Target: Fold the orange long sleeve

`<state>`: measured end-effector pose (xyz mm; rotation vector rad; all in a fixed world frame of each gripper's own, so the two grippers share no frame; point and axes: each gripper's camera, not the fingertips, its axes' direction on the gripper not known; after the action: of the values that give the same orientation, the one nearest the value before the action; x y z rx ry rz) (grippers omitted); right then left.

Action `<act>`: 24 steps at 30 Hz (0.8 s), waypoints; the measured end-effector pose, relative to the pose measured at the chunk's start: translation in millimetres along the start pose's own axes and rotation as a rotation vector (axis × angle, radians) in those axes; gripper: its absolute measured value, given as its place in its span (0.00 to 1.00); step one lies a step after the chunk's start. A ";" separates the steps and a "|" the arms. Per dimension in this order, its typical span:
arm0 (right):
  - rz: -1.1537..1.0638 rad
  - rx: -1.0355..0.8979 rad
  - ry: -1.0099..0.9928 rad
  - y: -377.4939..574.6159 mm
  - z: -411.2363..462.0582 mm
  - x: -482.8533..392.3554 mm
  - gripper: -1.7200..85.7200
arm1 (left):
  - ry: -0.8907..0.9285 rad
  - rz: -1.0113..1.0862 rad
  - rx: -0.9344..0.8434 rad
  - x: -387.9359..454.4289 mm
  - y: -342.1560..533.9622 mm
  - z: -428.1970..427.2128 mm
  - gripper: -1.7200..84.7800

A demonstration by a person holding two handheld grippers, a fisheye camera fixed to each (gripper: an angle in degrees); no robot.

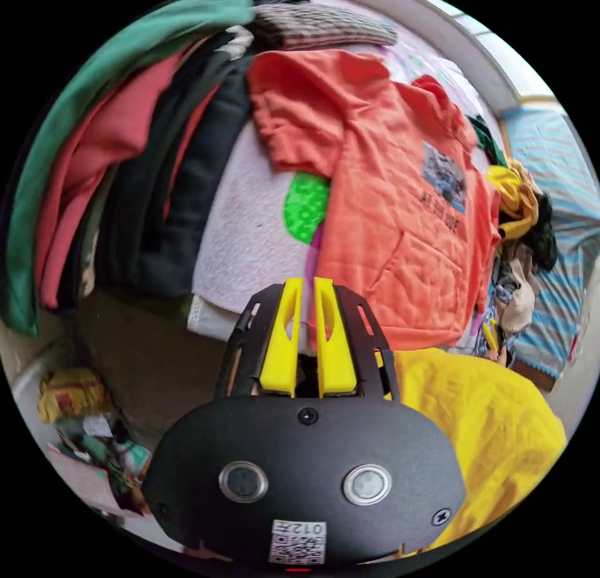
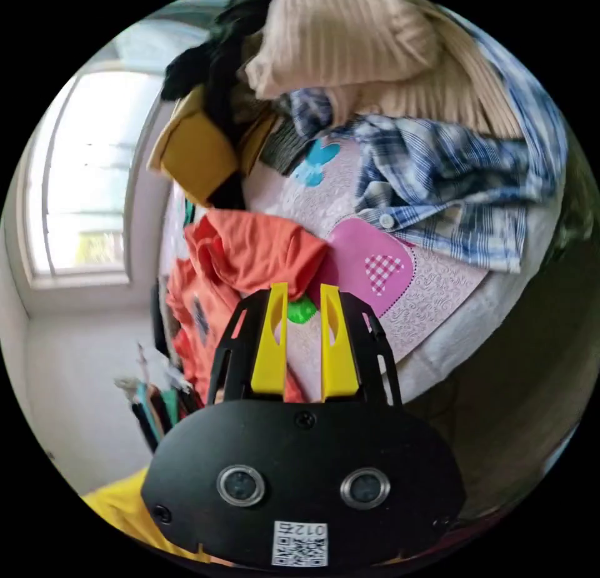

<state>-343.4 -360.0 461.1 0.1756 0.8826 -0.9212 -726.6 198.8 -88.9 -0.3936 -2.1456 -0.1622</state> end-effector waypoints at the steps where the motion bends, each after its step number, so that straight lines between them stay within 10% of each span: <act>1: 0.121 0.022 -0.106 -2.0 -0.7 21.0 0.12 | 0.018 0.070 -0.003 28.9 -6.5 4.0 0.04; 16: 0.589 0.172 -0.712 32.9 38.0 105.6 0.04 | 0.007 0.398 -0.265 242.4 -41.2 119.9 0.03; 24: 0.111 0.139 -0.720 -50.1 -46.1 -34.3 0.03 | -0.012 0.408 -0.350 255.3 -32.1 150.6 0.03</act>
<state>-418.3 -347.4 467.4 0.0041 0.1409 -0.8538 -989.5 263.7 36.1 -1.0252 -1.9996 -0.3016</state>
